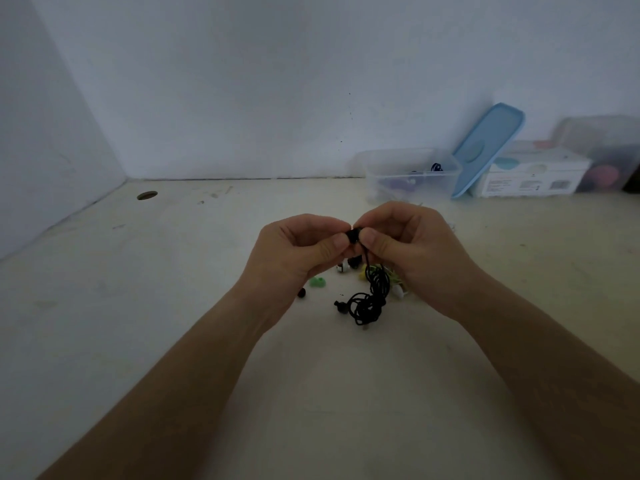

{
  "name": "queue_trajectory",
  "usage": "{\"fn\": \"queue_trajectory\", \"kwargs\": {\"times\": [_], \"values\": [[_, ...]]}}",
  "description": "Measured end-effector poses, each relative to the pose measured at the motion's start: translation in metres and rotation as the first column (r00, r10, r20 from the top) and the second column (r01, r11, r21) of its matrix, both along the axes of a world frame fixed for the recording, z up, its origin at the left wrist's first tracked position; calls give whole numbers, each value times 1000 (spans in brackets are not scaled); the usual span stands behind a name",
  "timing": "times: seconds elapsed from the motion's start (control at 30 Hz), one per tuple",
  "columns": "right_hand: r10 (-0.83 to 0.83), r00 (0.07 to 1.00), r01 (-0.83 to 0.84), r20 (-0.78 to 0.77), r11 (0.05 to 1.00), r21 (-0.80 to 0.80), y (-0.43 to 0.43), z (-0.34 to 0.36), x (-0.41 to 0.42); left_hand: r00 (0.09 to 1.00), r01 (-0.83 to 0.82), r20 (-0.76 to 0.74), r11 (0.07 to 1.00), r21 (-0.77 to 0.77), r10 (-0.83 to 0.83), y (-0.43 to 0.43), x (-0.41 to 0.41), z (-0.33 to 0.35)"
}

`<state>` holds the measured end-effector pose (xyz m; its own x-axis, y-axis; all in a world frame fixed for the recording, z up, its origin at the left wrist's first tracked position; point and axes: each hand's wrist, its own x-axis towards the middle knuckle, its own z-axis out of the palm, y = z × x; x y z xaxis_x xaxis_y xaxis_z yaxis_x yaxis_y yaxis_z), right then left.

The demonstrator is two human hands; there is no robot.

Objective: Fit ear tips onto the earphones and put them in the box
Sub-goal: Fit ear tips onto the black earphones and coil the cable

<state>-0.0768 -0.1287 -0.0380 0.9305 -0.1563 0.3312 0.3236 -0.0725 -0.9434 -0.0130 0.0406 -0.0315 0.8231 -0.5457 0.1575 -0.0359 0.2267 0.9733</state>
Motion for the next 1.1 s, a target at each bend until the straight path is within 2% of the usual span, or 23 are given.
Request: {"fn": "queue_trajectory", "kwargs": {"times": [0.13, 0.3, 0.5, 0.6, 0.83, 0.9, 0.97, 1.1], "values": [[-56, 998, 55, -7, 998, -32, 0, 0, 0, 985, -92, 155, 991, 98, 76, 0, -2, 1], [-46, 999, 46, -12, 998, -40, 2, 2, 0, 950, -172, 279, 980, 96, 140, -3, -5, 2], [40, 990, -16, -133, 984, 179, 3, -1, 0, 912, -214, 376, 973, 89, 166, -5, -7, 2], [60, 986, -31, -156, 983, 183, 2, -2, 1, 869, -275, 455, 955, 110, 197, -5, -5, 0], [81, 981, -54, -178, 987, 150, 0, 0, 0, 885, -262, 445, 935, 239, 134, 2, 1, 1], [63, 979, -27, -195, 982, 186, 1, 3, 0, 857, -289, 510, 885, 364, 70, 6, 6, 0], [52, 974, 6, -219, 966, 258, 0, 7, 0, 787, -341, 611, 767, 543, -83, 10, 8, -3], [37, 970, 51, -240, 935, 352, -1, 12, 0, 758, -281, 540, 564, 776, -365, 13, -1, -8]]}}
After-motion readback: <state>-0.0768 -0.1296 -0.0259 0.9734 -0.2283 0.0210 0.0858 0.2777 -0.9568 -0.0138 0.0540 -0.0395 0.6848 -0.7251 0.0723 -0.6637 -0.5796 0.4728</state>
